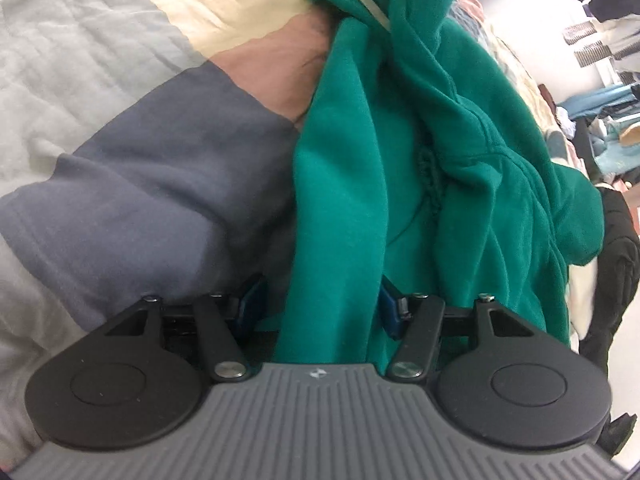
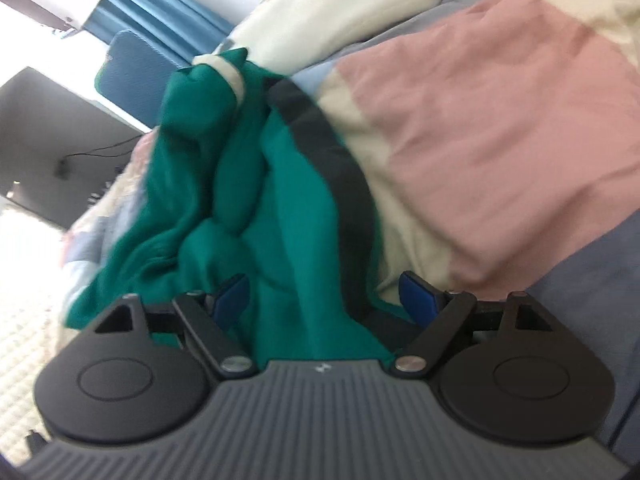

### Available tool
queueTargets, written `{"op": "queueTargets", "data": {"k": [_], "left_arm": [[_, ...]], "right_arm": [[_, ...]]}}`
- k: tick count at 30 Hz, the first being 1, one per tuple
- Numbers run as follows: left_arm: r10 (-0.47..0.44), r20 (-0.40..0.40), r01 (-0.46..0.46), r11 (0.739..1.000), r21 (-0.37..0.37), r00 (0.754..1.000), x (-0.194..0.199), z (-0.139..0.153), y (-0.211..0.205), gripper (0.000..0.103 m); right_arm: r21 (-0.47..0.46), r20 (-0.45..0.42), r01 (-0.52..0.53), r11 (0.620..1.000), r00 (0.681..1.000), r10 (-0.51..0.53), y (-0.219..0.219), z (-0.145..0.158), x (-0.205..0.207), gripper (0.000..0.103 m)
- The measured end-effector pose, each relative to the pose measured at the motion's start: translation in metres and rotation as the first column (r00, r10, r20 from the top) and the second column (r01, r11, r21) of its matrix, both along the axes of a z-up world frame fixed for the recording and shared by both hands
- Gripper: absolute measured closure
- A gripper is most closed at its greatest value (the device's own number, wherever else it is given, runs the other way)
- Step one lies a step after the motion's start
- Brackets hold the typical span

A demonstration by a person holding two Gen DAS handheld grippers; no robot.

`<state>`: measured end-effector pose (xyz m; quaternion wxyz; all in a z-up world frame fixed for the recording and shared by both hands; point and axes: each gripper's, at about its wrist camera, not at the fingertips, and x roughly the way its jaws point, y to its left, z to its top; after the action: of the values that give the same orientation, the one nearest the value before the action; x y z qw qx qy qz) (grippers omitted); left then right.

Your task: Fold large clothes

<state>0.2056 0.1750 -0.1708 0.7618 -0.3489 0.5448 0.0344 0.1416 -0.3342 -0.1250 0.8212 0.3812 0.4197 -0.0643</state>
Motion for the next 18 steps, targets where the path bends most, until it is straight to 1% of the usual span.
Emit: {"op": "queueTargets", "data": {"k": [2, 4, 6, 7, 8, 10, 11, 12, 13, 14, 16, 17, 18], "left_arm": [[0.004, -0.005, -0.004, 1.000, 0.001, 1.000, 0.001, -0.001, -0.002, 0.039], [-0.002, 0.001, 0.002, 1.000, -0.012, 1.000, 0.000, 0.001, -0.002, 0.043], [-0.021, 0.005, 0.021, 0.998, -0.060, 1.000, -0.001, 0.003, -0.001, 0.044], [-0.042, 0.017, 0.043, 0.994, -0.100, 0.999, -0.002, 0.004, -0.003, 0.044], [-0.066, 0.036, 0.070, 0.990, -0.123, 0.997, -0.003, 0.007, -0.006, 0.044], [-0.099, 0.074, 0.106, 0.989, -0.104, 0.992, -0.006, 0.015, -0.012, 0.043], [-0.109, 0.074, 0.115, 0.990, -0.082, 0.991, -0.006, 0.015, -0.016, 0.043], [-0.126, 0.052, 0.129, 0.990, -0.053, 0.991, -0.005, 0.013, -0.021, 0.043], [-0.147, 0.020, 0.147, 0.989, -0.015, 0.989, -0.003, 0.010, -0.027, 0.043], [-0.160, 0.008, 0.160, 0.987, 0.017, 0.987, -0.001, 0.008, -0.031, 0.043], [-0.154, 0.015, 0.154, 0.988, 0.034, 0.988, 0.001, 0.010, -0.033, 0.043], [-0.143, 0.024, 0.142, 0.989, 0.038, 0.989, -0.001, 0.012, -0.033, 0.045], [-0.140, 0.036, 0.138, 0.989, 0.043, 0.990, -0.003, 0.013, -0.034, 0.055]], "right_arm": [[-0.028, -0.020, -0.032, 0.999, 0.999, 0.032, 0.007, -0.003, 0.006, 0.018], [-0.025, -0.029, -0.058, 0.998, 0.998, 0.058, 0.010, -0.006, 0.009, 0.016], [-0.004, -0.024, -0.069, 0.998, 0.997, 0.069, 0.008, -0.006, 0.011, 0.016], [0.023, -0.007, -0.071, 0.997, 0.997, 0.071, 0.006, -0.006, 0.009, 0.016], [0.058, 0.019, -0.079, 0.995, 0.997, 0.078, 0.004, -0.004, 0.005, 0.016], [0.132, 0.077, -0.125, 0.983, 0.990, 0.115, 0.005, -0.002, 0.003, 0.017], [0.142, 0.096, -0.155, 0.978, 0.985, 0.142, 0.009, -0.001, 0.004, 0.017], [0.116, 0.088, -0.172, 0.978, 0.983, 0.162, 0.014, -0.003, 0.007, 0.017], [0.076, 0.041, -0.170, 0.982, 0.985, 0.168, 0.018, -0.009, 0.011, 0.017], [0.057, 0.000, -0.163, 0.985, 0.987, 0.163, 0.020, -0.017, 0.015, 0.020], [0.029, -0.010, -0.169, 0.985, 0.986, 0.169, 0.025, -0.020, 0.020, 0.021], [0.013, -0.010, -0.176, 0.984, 0.984, 0.176, 0.027, -0.019, 0.021, 0.023], [-0.002, -0.011, -0.178, 0.984, 0.984, 0.178, 0.030, -0.017, 0.020, 0.034]]}}
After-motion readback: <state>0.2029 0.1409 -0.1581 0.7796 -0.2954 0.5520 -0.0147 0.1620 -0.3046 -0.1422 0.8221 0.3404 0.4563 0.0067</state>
